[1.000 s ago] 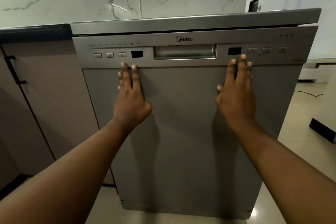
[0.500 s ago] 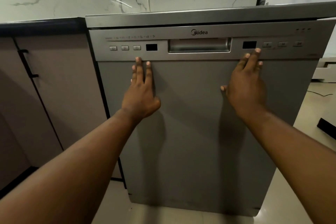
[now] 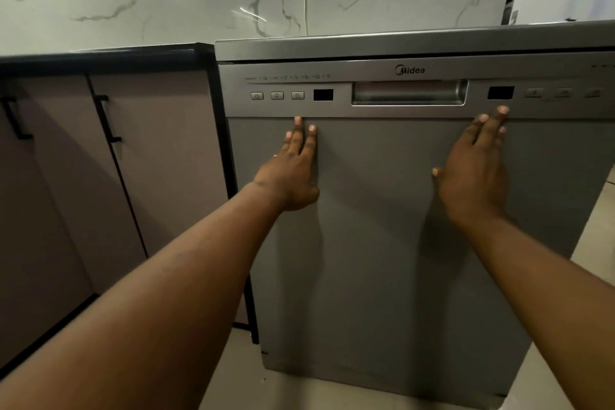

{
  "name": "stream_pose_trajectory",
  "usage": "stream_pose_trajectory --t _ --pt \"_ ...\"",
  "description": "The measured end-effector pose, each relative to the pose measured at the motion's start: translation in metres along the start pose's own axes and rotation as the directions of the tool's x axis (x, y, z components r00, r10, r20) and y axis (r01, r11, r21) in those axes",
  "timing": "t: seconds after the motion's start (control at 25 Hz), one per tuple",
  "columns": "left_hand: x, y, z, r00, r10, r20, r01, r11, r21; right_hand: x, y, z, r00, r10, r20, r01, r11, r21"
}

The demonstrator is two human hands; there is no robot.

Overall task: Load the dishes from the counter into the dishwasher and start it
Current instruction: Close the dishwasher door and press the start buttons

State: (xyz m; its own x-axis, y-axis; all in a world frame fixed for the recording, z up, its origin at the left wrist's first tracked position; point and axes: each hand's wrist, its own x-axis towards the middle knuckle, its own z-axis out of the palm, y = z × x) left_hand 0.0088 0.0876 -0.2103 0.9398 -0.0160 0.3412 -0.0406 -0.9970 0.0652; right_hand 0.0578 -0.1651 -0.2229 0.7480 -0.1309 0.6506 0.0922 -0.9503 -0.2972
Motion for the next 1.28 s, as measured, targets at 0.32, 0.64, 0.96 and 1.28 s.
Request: stream_pose_trajectory --t 0.32,0.64,0.96,1.28 --pt "0.001 -0.009 0.001 0.997 0.071 -0.002 -0.071 0.997 -0.023 -0.025 -0.088 0.021 0.923 -0.382 0.040 0.384 0.912 -0.145" --pt "-0.011 -0.035 0.033 0.888 -0.418 -0.191 0.314 0.856 -0.410 -0.025 -0.163 0.022 0.734 -0.664 0.145 0.678 0.727 -0.104" --pt "0.015 -0.027 0.014 0.854 -0.443 -0.274 0.325 0.864 -0.385 -0.024 -0.153 0.030 0.695 -0.703 0.155 0.714 0.699 -0.032" --pt "0.022 -0.018 0.003 0.837 -0.489 -0.246 0.390 0.847 -0.361 -0.022 -0.150 0.049 0.679 -0.729 0.083 0.733 0.680 -0.022"
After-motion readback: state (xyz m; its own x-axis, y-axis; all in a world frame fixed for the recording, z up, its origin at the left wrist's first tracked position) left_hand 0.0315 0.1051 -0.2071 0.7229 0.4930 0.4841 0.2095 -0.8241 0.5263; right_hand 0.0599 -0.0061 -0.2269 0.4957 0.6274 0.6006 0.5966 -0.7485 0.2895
